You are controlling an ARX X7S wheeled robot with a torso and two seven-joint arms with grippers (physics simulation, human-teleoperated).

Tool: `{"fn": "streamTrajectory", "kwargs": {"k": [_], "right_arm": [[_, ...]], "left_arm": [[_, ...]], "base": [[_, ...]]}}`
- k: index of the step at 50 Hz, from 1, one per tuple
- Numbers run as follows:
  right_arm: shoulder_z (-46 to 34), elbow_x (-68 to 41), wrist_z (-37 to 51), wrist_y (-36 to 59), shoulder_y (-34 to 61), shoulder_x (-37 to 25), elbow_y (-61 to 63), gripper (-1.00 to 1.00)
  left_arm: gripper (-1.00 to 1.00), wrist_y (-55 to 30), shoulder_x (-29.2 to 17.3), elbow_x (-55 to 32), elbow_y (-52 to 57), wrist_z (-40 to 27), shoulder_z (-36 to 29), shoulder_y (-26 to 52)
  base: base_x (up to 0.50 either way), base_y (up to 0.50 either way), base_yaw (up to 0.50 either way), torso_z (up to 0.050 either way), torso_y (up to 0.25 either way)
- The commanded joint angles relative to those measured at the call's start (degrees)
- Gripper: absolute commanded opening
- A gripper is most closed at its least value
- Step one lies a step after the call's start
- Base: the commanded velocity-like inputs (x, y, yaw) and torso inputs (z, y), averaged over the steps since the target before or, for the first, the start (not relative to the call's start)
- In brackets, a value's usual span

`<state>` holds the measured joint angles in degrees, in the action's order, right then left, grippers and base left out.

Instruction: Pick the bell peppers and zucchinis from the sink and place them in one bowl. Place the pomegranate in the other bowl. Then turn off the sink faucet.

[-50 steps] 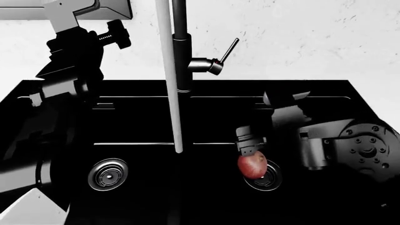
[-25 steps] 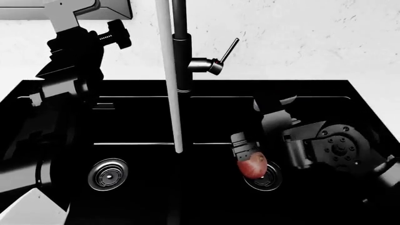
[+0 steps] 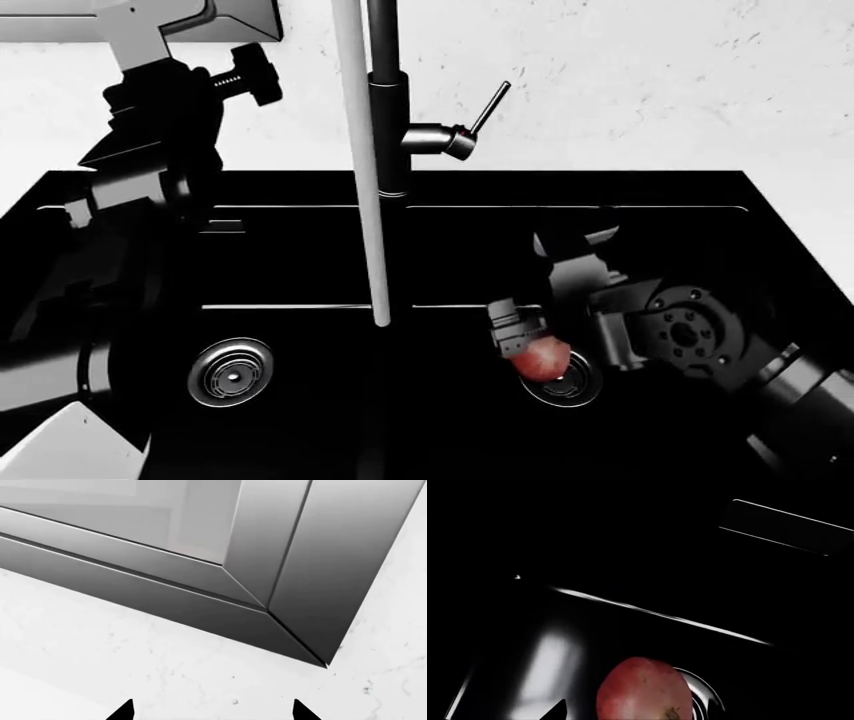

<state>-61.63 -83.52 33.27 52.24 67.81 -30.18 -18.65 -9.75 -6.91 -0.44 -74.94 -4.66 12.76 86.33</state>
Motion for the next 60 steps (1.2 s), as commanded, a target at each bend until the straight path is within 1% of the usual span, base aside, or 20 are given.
{"fn": "streamTrajectory", "kwargs": {"k": [1, 15, 23, 38, 52, 60], "right_arm": [[-0.6, 1.6, -1.9, -1.7, -1.3, 0.1, -2.0, 1.0], [-1.2, 3.4, -5.0, -3.9, -2.5, 1.1, -5.1, 1.0], [-2.1, 5.0, -7.6, -5.0, -2.8, 2.6, -8.4, 1.0], [-2.7, 5.8, -8.7, -6.1, -4.6, 2.8, -11.1, 1.0], [-3.7, 7.7, -12.3, -7.8, -4.6, 5.3, -16.1, 1.0], [-4.9, 10.0, -16.4, -9.8, -4.4, 8.0, -22.1, 1.0]], "left_arm": [[1.0, 0.1, 0.1, 0.1, 0.0, 0.0, 0.0, -0.4], [1.0, 0.0, 0.2, 0.2, 0.0, -0.1, -0.1, -0.1], [1.0, -0.1, 0.1, 0.1, 0.0, 0.0, 0.0, -0.2], [1.0, 0.0, 0.3, 0.1, 0.0, 0.2, -0.1, -0.4], [1.0, 0.1, 0.2, 0.0, 0.0, 0.4, 0.1, -0.7], [1.0, 0.1, 0.1, 0.0, 0.0, 0.5, 0.3, -0.7]], "base": [[0.0, 0.0, 0.0, 0.0, 0.0], [0.0, 0.0, 0.0, 0.0, 0.0], [0.0, 0.0, 0.0, 0.0, 0.0], [0.0, 0.0, 0.0, 0.0, 0.0], [0.0, 0.0, 0.0, 0.0, 0.0], [0.0, 0.0, 0.0, 0.0, 0.0]]}}
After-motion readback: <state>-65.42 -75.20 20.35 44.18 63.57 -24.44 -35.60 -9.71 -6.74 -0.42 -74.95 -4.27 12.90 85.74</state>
